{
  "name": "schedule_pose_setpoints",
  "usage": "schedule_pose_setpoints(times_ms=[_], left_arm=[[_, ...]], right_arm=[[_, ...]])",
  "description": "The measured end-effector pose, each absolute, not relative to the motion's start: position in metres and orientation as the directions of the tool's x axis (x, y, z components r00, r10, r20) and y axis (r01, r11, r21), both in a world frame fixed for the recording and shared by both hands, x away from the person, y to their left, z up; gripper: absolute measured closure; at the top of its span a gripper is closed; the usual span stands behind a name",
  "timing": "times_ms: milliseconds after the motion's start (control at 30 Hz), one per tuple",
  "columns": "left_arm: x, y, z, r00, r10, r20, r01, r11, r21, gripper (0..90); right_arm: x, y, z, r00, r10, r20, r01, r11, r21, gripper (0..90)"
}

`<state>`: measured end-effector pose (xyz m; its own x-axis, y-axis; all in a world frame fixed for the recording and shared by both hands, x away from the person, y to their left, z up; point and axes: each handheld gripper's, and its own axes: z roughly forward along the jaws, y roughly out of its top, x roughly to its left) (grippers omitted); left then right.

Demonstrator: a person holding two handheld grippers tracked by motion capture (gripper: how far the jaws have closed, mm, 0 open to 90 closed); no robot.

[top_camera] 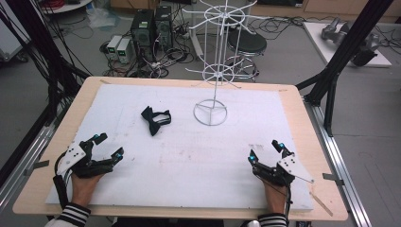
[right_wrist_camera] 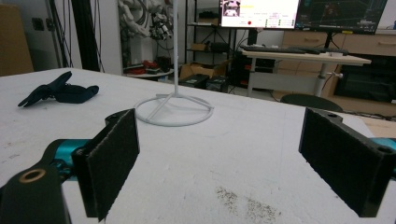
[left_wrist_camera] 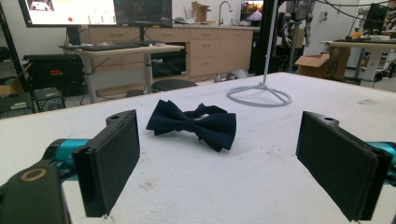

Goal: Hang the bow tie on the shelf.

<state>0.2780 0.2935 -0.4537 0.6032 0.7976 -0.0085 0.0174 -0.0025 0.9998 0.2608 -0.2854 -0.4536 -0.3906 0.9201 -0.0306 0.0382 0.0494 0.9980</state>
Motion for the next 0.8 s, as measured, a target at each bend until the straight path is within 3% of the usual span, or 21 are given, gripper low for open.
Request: schedule_pose_setpoints(times_ms=[800], left_arm=[[0.2821,0.2947,-0.4525,0.616,0.787,-0.035,0.055,0.002,0.998,13.2]], right_arm=[[0.2613,-0.2846,-0.4534,-0.383,0.923,-0.022,0.051,0.045,0.998,11.4]])
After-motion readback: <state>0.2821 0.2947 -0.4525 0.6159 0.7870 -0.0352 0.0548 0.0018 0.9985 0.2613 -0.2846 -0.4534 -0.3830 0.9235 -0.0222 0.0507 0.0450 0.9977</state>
